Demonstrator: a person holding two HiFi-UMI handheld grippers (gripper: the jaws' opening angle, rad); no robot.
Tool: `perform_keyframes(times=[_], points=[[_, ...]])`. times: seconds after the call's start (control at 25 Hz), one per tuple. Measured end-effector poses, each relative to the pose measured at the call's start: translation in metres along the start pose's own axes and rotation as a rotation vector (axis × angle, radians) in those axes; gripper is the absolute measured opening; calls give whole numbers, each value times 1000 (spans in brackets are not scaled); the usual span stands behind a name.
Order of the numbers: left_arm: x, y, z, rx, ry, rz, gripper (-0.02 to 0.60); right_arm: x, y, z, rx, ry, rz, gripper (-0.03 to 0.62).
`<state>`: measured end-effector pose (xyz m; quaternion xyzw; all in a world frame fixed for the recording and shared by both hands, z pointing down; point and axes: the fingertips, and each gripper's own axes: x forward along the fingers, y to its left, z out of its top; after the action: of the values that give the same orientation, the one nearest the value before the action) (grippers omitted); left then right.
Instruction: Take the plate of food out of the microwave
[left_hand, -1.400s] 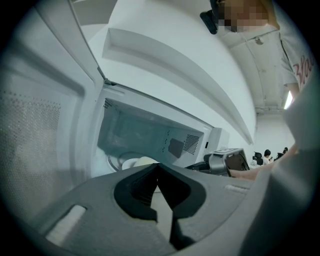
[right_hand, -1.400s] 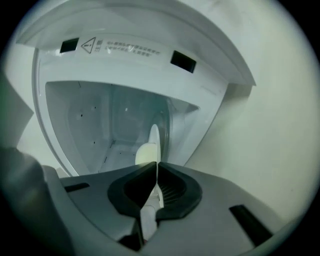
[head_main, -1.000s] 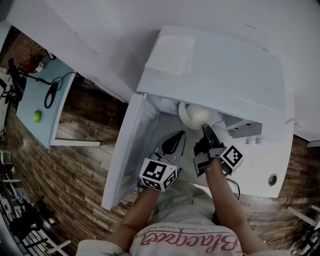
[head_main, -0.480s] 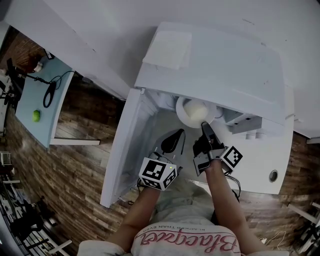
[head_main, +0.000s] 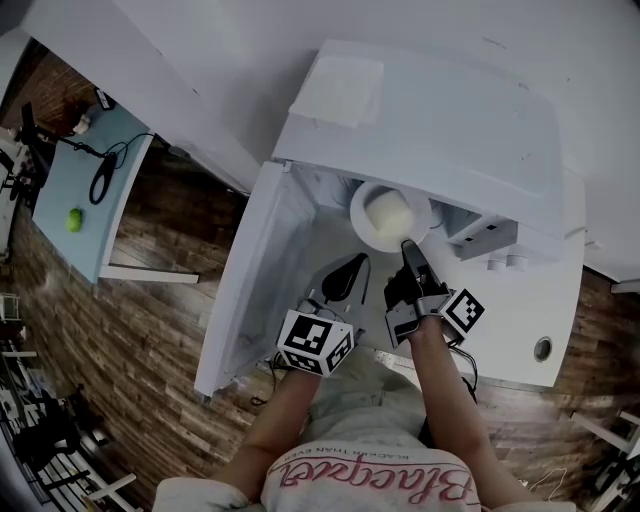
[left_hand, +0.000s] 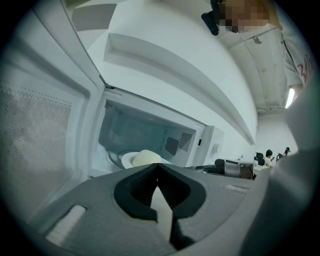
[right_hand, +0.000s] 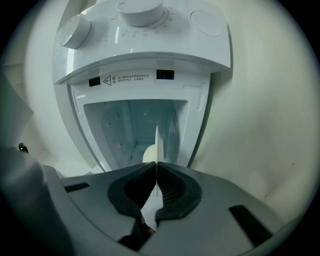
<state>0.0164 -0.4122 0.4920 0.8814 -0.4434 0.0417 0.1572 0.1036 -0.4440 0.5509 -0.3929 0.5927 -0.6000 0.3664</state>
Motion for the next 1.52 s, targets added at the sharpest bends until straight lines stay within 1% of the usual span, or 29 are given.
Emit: perform_keyframes(times=[0.56, 1.0, 1.2, 1.52], points=[[-16, -22, 3, 11, -25, 18, 2, -23, 14, -5, -18, 38, 20, 17], [-40, -46, -9, 13, -39, 45, 2, -52, 20, -16, -31, 77, 45, 17], [-50, -52, -13, 9, -48, 58, 2, -64, 21, -17, -24, 77, 55, 18], [-60, -60, -15, 9, -61, 58, 2, -80, 23, -20, -30, 77, 66, 18]])
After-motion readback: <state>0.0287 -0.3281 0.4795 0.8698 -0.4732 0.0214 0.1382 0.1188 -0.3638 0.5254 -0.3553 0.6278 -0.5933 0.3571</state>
